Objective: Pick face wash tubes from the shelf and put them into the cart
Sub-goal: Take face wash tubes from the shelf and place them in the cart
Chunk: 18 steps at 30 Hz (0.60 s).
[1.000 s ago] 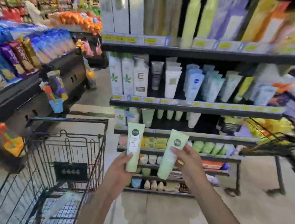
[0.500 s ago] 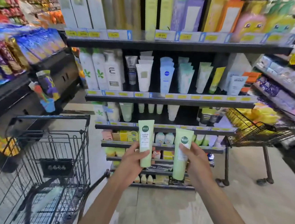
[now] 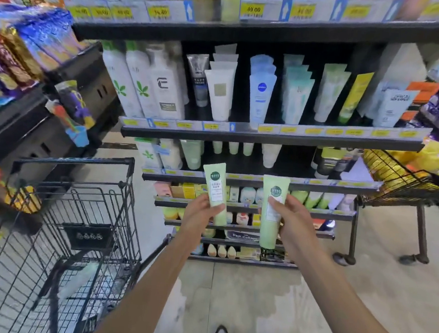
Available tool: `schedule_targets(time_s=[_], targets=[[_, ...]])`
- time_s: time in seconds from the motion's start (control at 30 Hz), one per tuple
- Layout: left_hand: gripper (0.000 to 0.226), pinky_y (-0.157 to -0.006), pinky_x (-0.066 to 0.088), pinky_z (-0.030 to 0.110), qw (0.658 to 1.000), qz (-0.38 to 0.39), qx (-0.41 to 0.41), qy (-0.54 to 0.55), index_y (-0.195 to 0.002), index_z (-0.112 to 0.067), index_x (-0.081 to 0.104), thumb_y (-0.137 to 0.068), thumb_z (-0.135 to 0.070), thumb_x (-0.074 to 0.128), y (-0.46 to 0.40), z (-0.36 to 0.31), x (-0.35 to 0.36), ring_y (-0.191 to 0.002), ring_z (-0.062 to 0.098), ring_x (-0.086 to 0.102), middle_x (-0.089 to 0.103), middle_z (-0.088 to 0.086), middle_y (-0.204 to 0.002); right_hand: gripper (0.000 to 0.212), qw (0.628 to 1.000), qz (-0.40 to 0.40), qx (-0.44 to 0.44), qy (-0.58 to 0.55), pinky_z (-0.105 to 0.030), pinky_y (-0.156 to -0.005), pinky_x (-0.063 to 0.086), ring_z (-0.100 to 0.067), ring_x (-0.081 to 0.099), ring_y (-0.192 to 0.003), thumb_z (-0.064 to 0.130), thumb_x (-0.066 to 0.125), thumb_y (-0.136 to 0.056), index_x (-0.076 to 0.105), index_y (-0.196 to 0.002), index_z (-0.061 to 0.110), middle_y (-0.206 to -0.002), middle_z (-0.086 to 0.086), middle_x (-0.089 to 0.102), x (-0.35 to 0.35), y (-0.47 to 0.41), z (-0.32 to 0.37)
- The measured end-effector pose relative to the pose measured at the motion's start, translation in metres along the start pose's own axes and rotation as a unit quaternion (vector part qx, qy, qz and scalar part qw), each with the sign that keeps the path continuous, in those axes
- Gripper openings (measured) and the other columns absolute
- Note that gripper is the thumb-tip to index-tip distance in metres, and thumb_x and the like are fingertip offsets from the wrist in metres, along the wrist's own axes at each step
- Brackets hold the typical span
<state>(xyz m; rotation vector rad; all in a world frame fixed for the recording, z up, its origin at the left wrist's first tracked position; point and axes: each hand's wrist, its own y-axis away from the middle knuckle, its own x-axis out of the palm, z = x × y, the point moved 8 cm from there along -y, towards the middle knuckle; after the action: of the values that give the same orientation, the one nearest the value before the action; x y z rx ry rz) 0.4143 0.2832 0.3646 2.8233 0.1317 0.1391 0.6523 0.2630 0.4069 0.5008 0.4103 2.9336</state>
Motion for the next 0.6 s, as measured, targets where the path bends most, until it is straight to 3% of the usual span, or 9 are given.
schedule_targets(time_s=[0.07, 0.2, 0.33, 0.5, 0.6], targets=[[0.036, -0.074, 0.055, 0.027, 1.0, -0.014, 0.001, -0.014, -0.122, -0.018, 0.066, -0.09, -0.006, 0.076, -0.023, -0.003, -0.004, -0.101, 0.016, 0.074, 0.078, -0.001, -0.115, 0.021, 1.0, 0.006, 0.004, 0.008, -0.034, -0.068, 0.058, -0.026, 0.071, -0.095, 0.014, 0.069, -0.097, 0.071, -0.118, 0.01, -0.11, -0.013, 0.076, 0.006, -0.016, -0.002], [0.035, -0.075, 0.056, 0.03, 0.999, -0.021, -0.001, -0.037, -0.12, -0.012, 0.064, -0.089, -0.002, 0.076, -0.071, -0.005, -0.009, -0.101, 0.018, 0.073, 0.075, 0.008, -0.117, 0.026, 1.0, -0.006, 0.019, 0.005, -0.04, -0.072, 0.06, -0.031, 0.07, -0.099, 0.016, 0.071, -0.096, 0.07, -0.122, 0.01, -0.116, -0.016, 0.074, 0.014, -0.049, -0.01], [0.034, -0.072, 0.054, 0.022, 0.996, -0.033, 0.012, -0.083, -0.122, -0.015, 0.064, -0.091, -0.008, 0.076, -0.109, -0.007, -0.011, -0.101, 0.011, 0.07, 0.073, 0.001, -0.116, 0.024, 1.0, -0.005, 0.024, 0.009, -0.038, -0.068, 0.059, -0.029, 0.072, -0.093, 0.016, 0.071, -0.096, 0.07, -0.12, 0.01, -0.108, -0.016, 0.075, 0.019, -0.072, -0.02], [0.03, -0.092, 0.058, 0.041, 0.988, -0.061, 0.045, -0.137, -0.118, -0.014, 0.061, -0.092, -0.01, 0.076, -0.155, -0.015, -0.009, -0.106, 0.022, 0.071, 0.074, 0.006, -0.118, 0.021, 1.0, 0.0, 0.015, 0.004, -0.032, -0.059, 0.059, -0.02, 0.076, -0.079, 0.012, 0.069, -0.097, 0.069, -0.118, 0.01, -0.098, -0.01, 0.076, 0.017, -0.093, -0.029], [0.038, -0.085, 0.059, 0.036, 0.978, -0.084, 0.079, -0.175, -0.127, -0.011, 0.058, -0.093, -0.01, 0.074, -0.174, -0.028, -0.004, -0.1, 0.02, 0.071, 0.073, 0.002, -0.11, 0.025, 1.0, 0.001, 0.001, 0.009, -0.037, -0.068, 0.06, -0.025, 0.076, -0.085, 0.012, 0.07, -0.096, 0.069, -0.121, 0.009, -0.101, -0.011, 0.077, 0.012, -0.104, -0.035]])
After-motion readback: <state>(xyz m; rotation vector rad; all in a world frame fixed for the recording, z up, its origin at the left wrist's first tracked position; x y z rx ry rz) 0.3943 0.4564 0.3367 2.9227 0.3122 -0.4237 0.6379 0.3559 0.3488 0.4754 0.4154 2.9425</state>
